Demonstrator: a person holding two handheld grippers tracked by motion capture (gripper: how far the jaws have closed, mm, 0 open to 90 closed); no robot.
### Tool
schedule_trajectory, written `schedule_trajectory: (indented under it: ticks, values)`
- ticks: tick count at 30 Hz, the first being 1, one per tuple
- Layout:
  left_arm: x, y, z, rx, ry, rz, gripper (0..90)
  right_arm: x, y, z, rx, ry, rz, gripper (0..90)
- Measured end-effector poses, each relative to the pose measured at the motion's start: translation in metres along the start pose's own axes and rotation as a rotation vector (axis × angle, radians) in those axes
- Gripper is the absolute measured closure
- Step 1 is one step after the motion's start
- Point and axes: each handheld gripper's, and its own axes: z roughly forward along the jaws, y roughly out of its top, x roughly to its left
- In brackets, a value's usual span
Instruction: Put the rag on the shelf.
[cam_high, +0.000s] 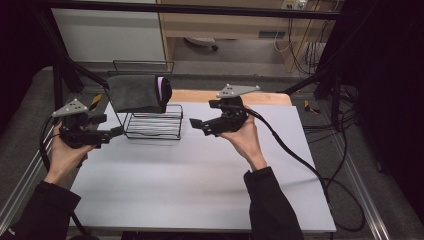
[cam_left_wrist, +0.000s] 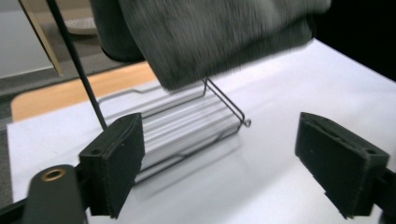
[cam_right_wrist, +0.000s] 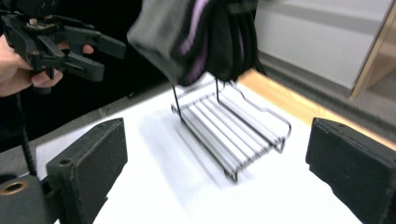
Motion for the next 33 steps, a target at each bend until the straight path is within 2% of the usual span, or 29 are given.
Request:
schedule_trajectory:
  ticks: [2,9,13,18,25,33]
  values:
    - [-0.003,-0.009,0.003,0.004,-0.008,-0.003,12.8,-0.006,-0.013,-0.008,0.015,0.006,0.017,4.7]
    - [-0.015,-0.043,0.019,0.016,-0.057,-0.012,12.1,-0.02,-0.063,-0.034,0.032,-0.022,0.059,2.2]
    - [-0.017,-0.063,0.028,0.029,-0.074,-0.02,12.2,-0.029,-0.096,-0.047,0.058,-0.036,0.081,1.2]
    - [-0.02,-0.086,0.037,0.05,-0.097,-0.025,12.4,-0.039,-0.137,-0.064,0.06,-0.054,0.125,0.6]
    - [-0.025,-0.108,0.045,0.089,-0.095,0.013,12.6,-0.048,-0.182,-0.084,0.078,-0.087,0.151,0.6]
    - [-0.028,-0.12,0.053,0.138,-0.103,0.027,13.0,-0.052,-0.216,-0.1,0.068,-0.104,0.188,0.5]
